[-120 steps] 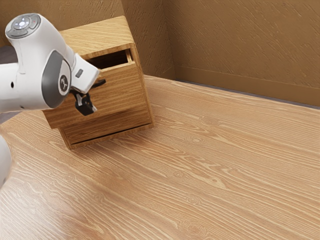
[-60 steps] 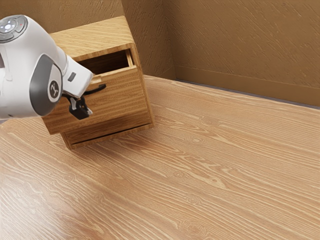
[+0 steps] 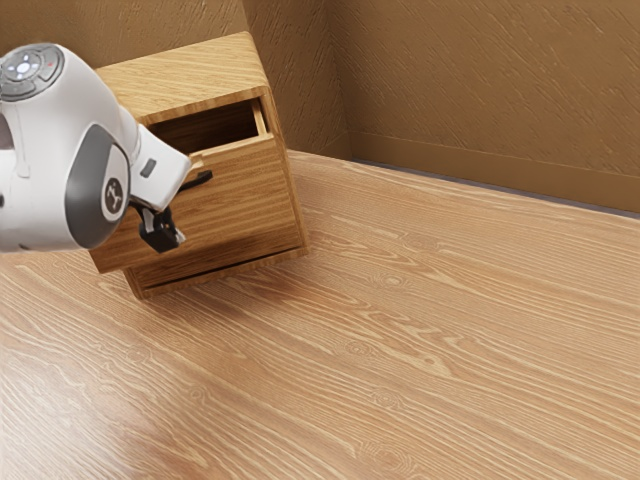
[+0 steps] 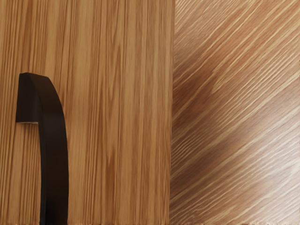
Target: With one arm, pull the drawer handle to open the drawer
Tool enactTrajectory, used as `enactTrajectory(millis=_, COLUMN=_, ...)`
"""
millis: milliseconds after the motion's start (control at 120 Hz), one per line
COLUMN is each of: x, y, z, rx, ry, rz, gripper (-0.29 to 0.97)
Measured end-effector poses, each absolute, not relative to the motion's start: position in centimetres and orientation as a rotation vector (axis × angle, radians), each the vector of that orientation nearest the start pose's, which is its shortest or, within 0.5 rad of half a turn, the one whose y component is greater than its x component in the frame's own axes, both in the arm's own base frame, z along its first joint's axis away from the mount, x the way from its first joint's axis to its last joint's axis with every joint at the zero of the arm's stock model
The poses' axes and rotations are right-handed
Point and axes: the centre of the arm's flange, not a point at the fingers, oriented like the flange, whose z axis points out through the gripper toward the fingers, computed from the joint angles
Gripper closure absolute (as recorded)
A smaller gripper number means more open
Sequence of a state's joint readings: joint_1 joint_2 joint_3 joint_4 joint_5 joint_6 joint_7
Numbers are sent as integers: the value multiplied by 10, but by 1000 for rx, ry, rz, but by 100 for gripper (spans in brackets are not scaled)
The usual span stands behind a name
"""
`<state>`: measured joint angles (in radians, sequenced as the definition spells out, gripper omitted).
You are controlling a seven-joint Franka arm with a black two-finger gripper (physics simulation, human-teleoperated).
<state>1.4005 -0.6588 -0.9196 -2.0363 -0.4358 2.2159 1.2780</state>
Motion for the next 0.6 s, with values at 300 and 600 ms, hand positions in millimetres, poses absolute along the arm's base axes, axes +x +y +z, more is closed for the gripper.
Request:
enactTrajectory(millis=300, x=477, y=97, z=644, rx=-2410, ry=870, rz=-426, gripper=8)
enactTrajectory(millis=600, x=459, y=66, z=715, rx=-2329, ry=903, rz=-592, gripper=8)
